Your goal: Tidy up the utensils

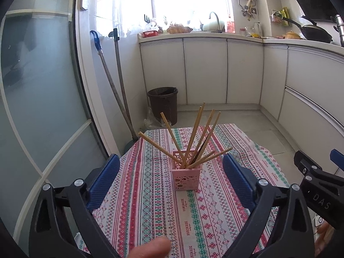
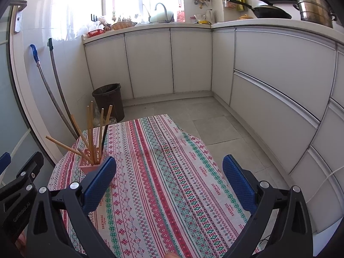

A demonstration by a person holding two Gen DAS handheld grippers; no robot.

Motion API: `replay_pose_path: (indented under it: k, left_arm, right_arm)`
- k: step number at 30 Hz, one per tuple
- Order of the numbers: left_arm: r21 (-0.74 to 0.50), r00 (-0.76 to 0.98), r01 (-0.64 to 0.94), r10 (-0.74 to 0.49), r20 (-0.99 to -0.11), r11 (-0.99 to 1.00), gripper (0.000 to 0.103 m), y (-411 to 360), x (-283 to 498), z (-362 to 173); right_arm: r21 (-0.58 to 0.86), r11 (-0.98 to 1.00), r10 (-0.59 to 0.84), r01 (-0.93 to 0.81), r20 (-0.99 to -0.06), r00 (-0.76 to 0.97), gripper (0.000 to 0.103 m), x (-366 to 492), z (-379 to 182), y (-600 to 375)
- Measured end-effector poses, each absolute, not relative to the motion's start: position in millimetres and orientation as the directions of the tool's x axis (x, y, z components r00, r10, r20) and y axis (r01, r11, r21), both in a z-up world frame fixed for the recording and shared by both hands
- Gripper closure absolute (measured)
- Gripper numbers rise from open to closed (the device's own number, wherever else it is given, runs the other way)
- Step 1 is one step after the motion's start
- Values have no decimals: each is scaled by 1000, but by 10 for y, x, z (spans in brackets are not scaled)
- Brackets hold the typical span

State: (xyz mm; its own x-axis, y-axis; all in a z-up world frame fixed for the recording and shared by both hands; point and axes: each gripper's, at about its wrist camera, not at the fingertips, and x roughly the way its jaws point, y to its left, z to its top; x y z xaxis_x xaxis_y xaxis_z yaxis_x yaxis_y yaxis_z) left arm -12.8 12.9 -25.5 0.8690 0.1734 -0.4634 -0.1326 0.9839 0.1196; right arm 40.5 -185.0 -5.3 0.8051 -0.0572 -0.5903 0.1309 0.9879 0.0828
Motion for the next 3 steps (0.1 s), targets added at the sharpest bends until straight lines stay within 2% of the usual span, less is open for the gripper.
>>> replay_pose_path:
  k: [3]
  left_arm:
    - [98, 873, -145, 174, -455, 985, 7, 156, -152, -231]
  right_arm:
    - [86, 987, -59, 136, -592, 803, 7, 410, -59, -1868]
